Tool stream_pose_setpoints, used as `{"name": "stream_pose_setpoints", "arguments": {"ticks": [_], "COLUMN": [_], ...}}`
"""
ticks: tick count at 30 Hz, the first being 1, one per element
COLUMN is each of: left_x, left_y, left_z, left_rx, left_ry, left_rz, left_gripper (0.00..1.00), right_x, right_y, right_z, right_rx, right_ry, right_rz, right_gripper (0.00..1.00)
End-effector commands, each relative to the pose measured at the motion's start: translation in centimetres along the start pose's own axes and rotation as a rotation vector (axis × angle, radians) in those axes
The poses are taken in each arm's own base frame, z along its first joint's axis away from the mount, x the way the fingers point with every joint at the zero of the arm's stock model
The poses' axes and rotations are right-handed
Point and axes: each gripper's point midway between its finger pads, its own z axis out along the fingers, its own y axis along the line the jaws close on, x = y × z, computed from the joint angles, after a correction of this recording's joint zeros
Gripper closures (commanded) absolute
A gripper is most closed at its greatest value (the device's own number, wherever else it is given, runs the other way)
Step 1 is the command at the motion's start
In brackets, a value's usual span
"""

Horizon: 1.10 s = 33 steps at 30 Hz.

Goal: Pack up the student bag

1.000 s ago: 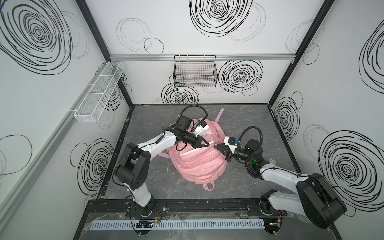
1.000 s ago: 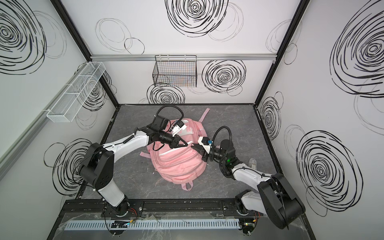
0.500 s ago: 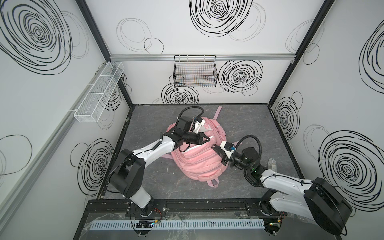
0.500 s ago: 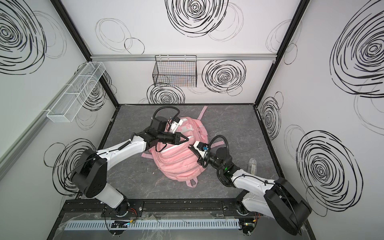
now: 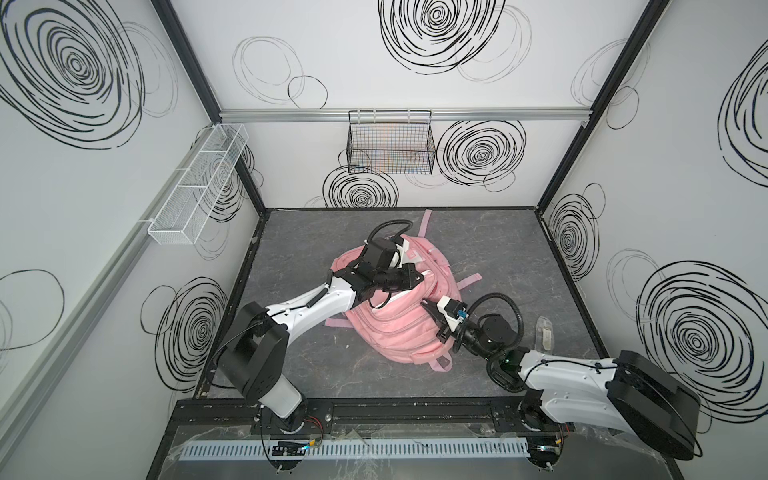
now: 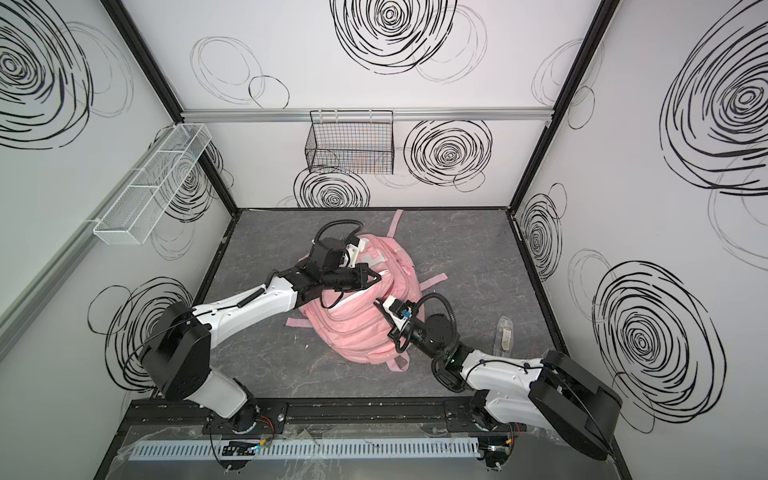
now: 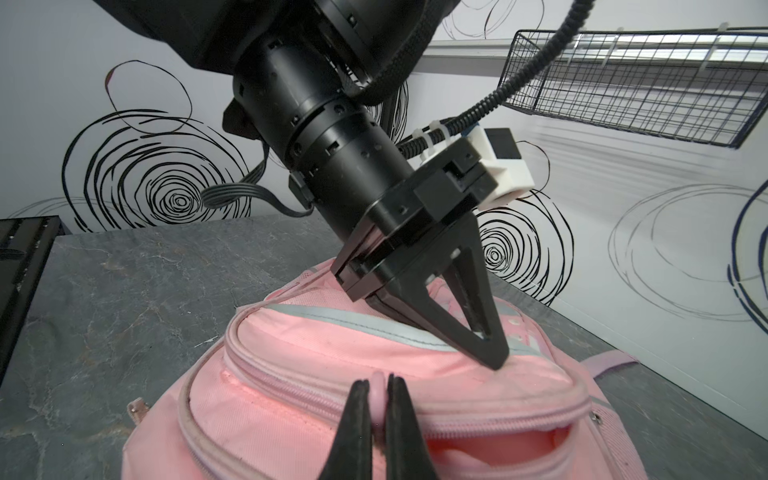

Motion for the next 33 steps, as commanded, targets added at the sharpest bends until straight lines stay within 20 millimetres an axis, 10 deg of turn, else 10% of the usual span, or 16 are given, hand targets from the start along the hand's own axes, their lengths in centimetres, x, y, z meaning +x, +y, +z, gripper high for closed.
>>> {"name": "stream_pose_setpoints", "arguments": {"ticks": [1,33], "left_x": [-12.3,-15.6], "left_y": [-0.2,3.8], "left_z": [-4.6,-4.0], "left_rx": [-0.070,-0.135], "left_ry": [-0.510,-0.603], "left_rz": [-0.048,-0.139], "left_gripper": [1.00,1.00], "right_x": [-4.0,-0.5], "right_y": [5.4,12.4], "right_z": [-1.3,2.1], "right_rx": [-0.219,-0.348], "right_ry": [-0.186,-0.135], "right_rz": [0.038,0.079], "right_gripper": [1.00,1.00]}}
